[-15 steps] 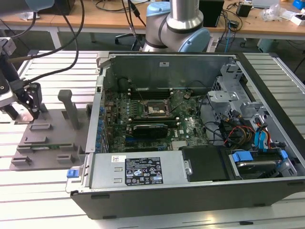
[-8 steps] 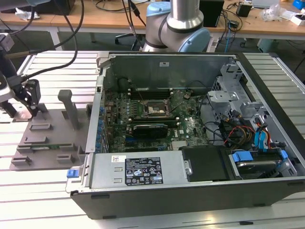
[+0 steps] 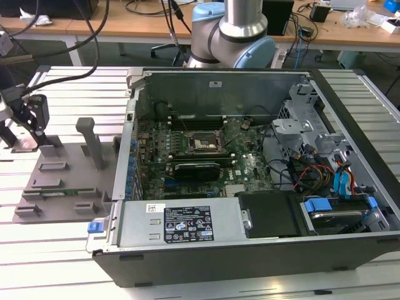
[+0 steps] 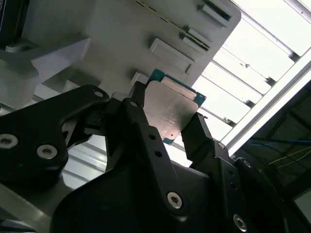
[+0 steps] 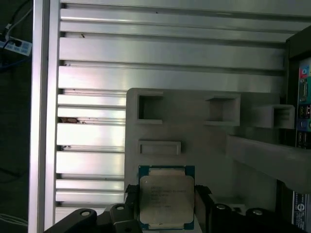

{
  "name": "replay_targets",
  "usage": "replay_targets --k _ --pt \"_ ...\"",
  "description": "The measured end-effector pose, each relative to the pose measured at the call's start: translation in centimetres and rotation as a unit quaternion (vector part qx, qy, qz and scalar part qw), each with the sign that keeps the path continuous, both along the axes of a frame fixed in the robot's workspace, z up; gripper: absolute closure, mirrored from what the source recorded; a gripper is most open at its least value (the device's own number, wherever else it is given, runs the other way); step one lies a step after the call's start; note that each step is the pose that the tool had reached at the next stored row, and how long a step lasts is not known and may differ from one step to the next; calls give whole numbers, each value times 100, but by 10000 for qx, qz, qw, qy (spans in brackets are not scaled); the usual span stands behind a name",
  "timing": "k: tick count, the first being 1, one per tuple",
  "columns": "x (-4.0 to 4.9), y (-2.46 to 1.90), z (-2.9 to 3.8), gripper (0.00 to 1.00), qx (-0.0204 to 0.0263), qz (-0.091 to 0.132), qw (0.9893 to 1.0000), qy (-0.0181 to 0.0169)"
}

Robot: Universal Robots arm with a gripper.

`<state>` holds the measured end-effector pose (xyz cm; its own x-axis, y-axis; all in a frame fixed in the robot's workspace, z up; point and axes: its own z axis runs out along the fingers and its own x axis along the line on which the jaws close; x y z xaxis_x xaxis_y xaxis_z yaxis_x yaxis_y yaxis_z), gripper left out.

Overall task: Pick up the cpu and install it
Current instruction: 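Pick up the cpu and move it towards the insertion slot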

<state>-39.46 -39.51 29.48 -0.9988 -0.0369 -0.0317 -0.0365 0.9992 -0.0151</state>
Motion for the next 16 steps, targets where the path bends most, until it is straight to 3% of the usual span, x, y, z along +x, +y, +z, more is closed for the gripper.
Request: replay_targets --k 12,16 --pt "0 5 261 45 0 0 10000 1" --pt "0 6 419 45 0 0 10000 0"
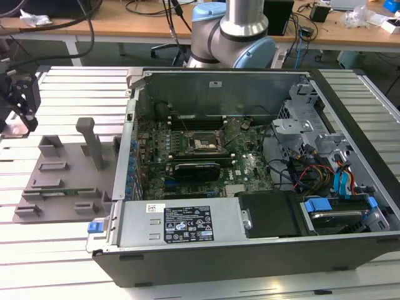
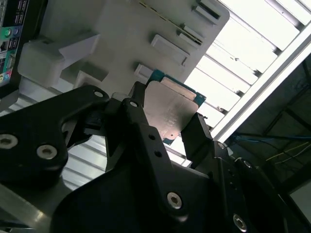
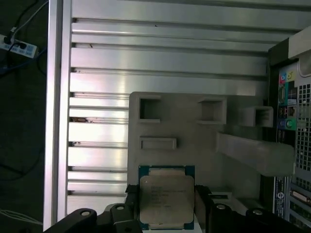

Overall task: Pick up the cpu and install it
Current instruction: 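Pick up the cpu and move it towards the insertion slot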

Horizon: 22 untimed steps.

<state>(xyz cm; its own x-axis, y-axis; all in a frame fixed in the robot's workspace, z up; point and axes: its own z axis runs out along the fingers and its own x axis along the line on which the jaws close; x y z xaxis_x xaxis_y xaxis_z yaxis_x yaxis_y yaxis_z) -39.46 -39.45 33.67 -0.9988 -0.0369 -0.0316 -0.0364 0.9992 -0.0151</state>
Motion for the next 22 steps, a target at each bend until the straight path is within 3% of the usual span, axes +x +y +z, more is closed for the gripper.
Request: replay_targets --k 6,7,10,13,14,22 --pt "0 0 168 45 -2 0 10000 0" --pt "0 0 231 45 -2 0 10000 0" --pt "0 0 293 45 -6 0 10000 0" --pt "0 2 472 45 -21 0 10000 0" --pt "135 1 472 45 -21 0 10000 0" --pt "380 1 472 45 -21 0 10000 0"
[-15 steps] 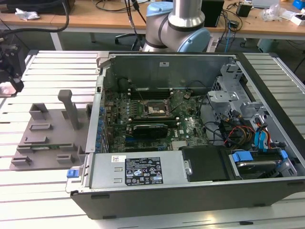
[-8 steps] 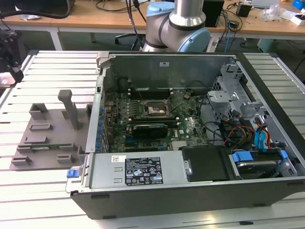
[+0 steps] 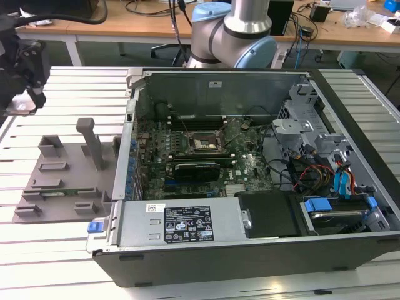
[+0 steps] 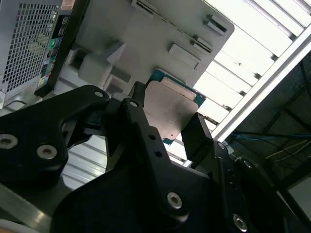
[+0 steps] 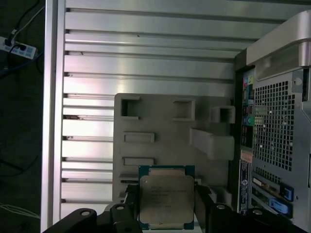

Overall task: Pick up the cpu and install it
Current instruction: 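Pick up the cpu and move it towards the insertion slot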

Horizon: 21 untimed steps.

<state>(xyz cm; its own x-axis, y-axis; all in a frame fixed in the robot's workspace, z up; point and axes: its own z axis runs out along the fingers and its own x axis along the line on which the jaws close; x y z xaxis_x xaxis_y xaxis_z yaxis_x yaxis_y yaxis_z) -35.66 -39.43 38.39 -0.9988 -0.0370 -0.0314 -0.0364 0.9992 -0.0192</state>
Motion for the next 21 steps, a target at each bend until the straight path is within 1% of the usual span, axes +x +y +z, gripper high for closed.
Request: replay_targets --k 1,9,11,17,21 --pt "41 0 0 45 0 1 10000 0" --pt "258 0 0 45 0 0 10000 0" --pt "342 0 0 45 -1 1 10000 0" --pt "500 0 1 45 0 0 10000 0" --pt "644 0 0 45 0 0 10000 0"
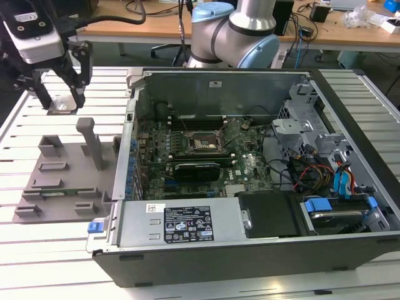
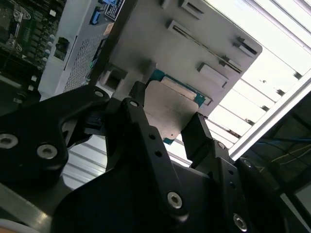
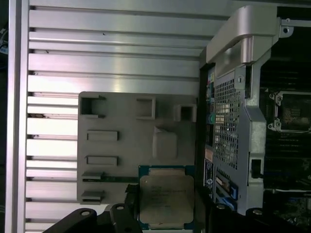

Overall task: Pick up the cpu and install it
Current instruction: 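Pick up the cpu and move it towards the insertion slot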

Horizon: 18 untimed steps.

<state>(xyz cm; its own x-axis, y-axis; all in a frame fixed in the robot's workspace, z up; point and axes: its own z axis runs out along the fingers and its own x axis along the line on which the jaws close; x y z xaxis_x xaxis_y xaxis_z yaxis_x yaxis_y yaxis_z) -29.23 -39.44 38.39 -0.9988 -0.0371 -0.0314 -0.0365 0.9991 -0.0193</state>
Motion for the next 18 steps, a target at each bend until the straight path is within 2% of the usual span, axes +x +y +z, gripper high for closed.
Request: replay_targets --k 2,4,8,10,18 --pt "63 0 0 45 0 0 10000 0" --pt "167 0 -1 45 0 0 10000 0" --pt "277 0 0 45 0 0 10000 0" --pt "374 0 0 45 0 0 10000 0" --pt "634 0 0 45 0 0 10000 3"
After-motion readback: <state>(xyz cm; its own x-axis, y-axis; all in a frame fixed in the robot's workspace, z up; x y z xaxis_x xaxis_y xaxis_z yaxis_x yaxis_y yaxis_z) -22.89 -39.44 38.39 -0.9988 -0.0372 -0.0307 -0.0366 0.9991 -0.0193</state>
